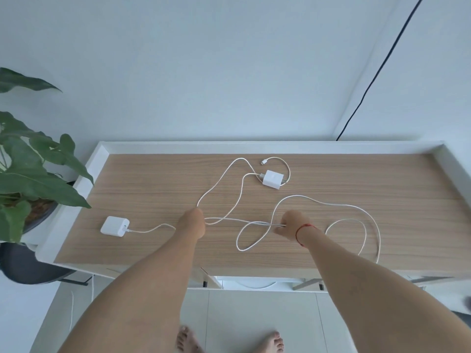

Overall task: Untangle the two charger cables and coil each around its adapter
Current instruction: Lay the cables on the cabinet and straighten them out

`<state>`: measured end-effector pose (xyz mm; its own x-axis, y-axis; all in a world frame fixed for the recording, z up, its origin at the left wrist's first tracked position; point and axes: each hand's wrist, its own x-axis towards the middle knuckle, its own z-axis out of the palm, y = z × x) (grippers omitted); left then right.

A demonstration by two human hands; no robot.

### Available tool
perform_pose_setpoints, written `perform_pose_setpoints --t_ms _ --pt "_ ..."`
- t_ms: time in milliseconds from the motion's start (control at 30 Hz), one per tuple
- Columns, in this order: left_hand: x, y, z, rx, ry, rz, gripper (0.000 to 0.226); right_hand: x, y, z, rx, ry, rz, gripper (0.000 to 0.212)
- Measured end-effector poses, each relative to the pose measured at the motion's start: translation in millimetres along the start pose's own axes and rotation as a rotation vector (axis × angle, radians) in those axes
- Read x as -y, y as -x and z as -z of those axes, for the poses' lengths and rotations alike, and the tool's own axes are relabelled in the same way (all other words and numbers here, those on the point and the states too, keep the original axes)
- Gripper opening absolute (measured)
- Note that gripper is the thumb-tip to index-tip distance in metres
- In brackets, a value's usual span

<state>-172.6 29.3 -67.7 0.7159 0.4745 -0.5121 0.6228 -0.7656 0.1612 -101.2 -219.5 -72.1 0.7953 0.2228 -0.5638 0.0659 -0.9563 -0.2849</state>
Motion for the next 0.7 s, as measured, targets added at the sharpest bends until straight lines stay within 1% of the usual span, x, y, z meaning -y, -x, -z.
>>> perform_pose_setpoints --t_ms 67,133,233,300,367,433,500,533,567,633,667,700 --pt "-1.4 -0.2 -2.4 -0.05 -0.017 0.023 0.03 -17.0 1.6 7.8 -0.049 0.001 -0.084 0.03" --pt "-6.2 1.5 -4.7 -0.045 -0.042 0.025 0.031 -27.7 2.6 13.1 -0.062 -0.034 -0.12 0.025" --pt "-21.7 10.0 -9.3 -0.021 -0.097 -0.014 0.028 -29.2 2.5 13.7 -0.05 -0.143 -0.039 0.018" --pt "-36.7 17.2 -10.8 -0.068 -0.127 -0.069 0.024 -22.8 3.1 11.2 -0.057 -0.185 0.048 0.017" --pt "-50.3 20.9 -12.0 -0.125 -0.137 -0.149 0.026 -15.8 4.3 8.9 -0.08 -0.213 0.114 0.015" --pt "-61.5 22.7 -14.2 -0.131 -0.087 -0.28 0.039 -9.5 3.9 6.9 -0.101 -0.249 0.142 0.014" --pt "-68.3 26.2 -14.8 -0.121 -0.038 -0.395 0.054 -3.3 1.7 5.1 -0.129 -0.321 0.118 0.009" --pt "-70.5 27.3 -13.9 -0.112 -0.025 -0.421 0.055 -0.7 0.1 3.9 -0.146 -0.35 0.089 0.012" --pt "-72.3 27.8 -12.9 -0.087 0.0 -0.434 0.05 1.3 -2.2 3.3 -0.161 -0.365 0.057 0.017" --pt "-74.3 27.8 -11.3 -0.009 0.074 -0.445 0.025 7.3 -2.7 3.6 -0.224 -0.406 -0.022 0.034" --pt "-74.1 26.5 -11.0 0.011 0.111 -0.441 0.021 10.1 -0.7 4.3 -0.269 -0.459 -0.09 0.043" --pt "-73.3 24.8 -10.8 0.014 0.14 -0.425 0.026 12.8 3.3 6.4 -0.312 -0.538 -0.166 0.049"
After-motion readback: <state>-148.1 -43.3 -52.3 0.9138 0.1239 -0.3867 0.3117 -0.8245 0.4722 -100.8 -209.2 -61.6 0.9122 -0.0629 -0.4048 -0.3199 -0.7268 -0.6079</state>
